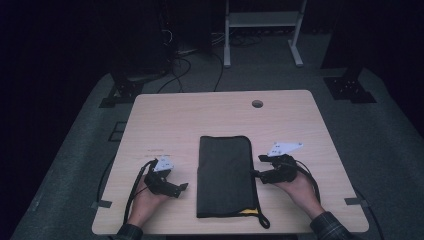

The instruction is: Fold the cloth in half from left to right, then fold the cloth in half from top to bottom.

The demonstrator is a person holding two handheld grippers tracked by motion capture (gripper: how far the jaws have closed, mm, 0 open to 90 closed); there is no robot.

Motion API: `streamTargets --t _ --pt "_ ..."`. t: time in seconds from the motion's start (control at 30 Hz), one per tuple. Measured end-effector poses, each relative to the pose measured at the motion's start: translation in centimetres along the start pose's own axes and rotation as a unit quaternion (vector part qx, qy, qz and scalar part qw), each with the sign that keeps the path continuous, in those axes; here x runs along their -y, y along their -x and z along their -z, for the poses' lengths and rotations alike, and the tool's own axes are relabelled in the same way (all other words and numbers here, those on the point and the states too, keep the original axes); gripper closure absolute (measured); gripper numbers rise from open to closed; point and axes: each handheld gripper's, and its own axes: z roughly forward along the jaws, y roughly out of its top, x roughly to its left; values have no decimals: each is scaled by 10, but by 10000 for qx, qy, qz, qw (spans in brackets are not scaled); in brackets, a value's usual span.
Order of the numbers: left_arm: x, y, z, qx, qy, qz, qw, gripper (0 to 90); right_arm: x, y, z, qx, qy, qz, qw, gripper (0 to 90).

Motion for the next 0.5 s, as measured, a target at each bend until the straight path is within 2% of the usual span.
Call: streamTargets --t 0.13,0.2,0.27,0.37,0.43,0.5 --pt "-3 -1 0 82 43 68 9999 0 -8 8 -7 25 -20 -26 10000 302" --pt "-7 -2 0 75 23 21 10000 0 -12 13 -11 44 -3 -21 10000 301" --pt "-11 -3 1 96 91 31 9999 0 -15 17 -13 38 93 -83 9999 296" --pt "-18 -5 1 135 196 65 9997 0 -20 23 -18 74 82 -91 9999 283" --pt "-23 -7 -1 188 203 47 9996 36 -22 27 -20 93 147 -140 9998 287" --pt "-28 -8 -2 185 233 26 9996 40 -25 31 -22 182 72 -53 9998 285"
